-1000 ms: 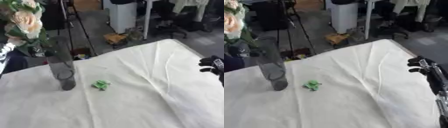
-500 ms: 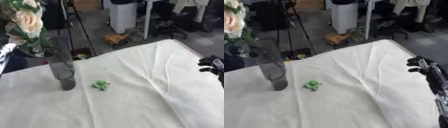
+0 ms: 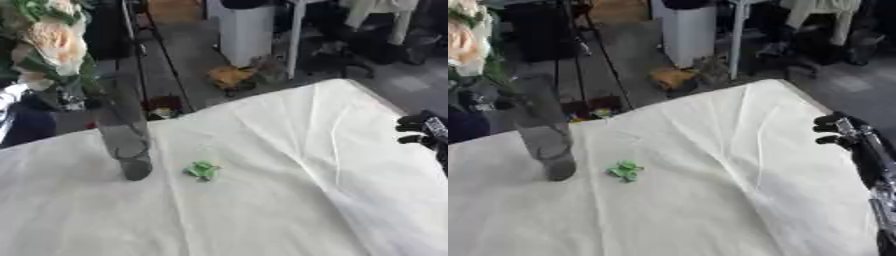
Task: Arrange flowers into the vase.
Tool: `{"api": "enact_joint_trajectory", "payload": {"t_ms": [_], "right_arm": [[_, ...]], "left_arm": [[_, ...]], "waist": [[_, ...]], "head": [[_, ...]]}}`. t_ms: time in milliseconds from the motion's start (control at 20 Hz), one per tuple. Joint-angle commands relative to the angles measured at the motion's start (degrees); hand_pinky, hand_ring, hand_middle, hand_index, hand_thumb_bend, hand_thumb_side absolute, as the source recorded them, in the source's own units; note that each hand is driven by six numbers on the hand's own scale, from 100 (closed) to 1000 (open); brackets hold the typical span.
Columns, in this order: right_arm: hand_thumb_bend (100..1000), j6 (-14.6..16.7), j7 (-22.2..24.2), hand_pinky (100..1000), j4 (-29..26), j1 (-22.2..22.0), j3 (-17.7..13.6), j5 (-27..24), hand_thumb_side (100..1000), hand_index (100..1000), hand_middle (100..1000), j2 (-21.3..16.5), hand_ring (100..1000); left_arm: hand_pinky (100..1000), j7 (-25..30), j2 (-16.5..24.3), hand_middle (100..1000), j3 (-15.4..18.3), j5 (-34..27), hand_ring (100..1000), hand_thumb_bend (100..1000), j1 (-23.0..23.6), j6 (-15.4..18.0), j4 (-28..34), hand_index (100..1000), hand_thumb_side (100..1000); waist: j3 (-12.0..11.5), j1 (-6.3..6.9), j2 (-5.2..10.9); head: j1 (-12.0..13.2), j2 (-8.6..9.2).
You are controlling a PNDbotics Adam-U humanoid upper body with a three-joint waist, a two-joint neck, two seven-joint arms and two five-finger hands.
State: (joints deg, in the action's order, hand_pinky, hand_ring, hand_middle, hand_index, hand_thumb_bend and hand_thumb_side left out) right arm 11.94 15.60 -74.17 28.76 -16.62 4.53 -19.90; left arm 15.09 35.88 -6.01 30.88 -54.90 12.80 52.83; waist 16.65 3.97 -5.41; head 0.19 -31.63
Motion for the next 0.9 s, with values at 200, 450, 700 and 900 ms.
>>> {"api": "enact_joint_trajectory", "payload": {"t_ms": [200, 450, 700, 900], "right_arm": [[100, 0.0, -0.3, 647, -1.2, 0.7, -0.5, 0.3, 871, 690, 679, -1.1, 732], [100, 0.1, -0.4, 647, -1.0, 0.6, -0.6, 0.2, 871, 691, 679, -1.0, 732], [100, 0.2, -0.5, 647, -0.8, 0.7, -0.6, 0.3, 871, 691, 679, -1.1, 732], [100, 0.2, -0.6, 647, -0.8, 0.6, -0.7, 0.2, 871, 691, 678, -1.1, 732]], "left_arm": [[882, 0.6, 3.2, 731, 0.7, -3.5, 846, 1000, -0.3, 0.1, 2.5, 875, 796], [884, 2.0, 4.2, 719, 0.4, -7.8, 841, 1000, 0.5, -0.7, 5.1, 869, 798], [885, 2.0, 5.3, 705, 0.3, -10.4, 836, 1000, 1.8, -1.5, 7.5, 861, 777], [887, 1.3, 6.7, 694, 0.3, -13.4, 830, 1000, 3.5, -2.0, 10.5, 854, 767]], "waist": [[-0.5, -0.65, 0.84], [-0.8, -1.01, 0.90], [-1.3, -1.39, 0.89], [-2.1, -1.54, 0.87]], "head": [[-0.4, 0.14], [-0.5, 0.19], [-0.7, 0.08], [-1.0, -0.11]]}}
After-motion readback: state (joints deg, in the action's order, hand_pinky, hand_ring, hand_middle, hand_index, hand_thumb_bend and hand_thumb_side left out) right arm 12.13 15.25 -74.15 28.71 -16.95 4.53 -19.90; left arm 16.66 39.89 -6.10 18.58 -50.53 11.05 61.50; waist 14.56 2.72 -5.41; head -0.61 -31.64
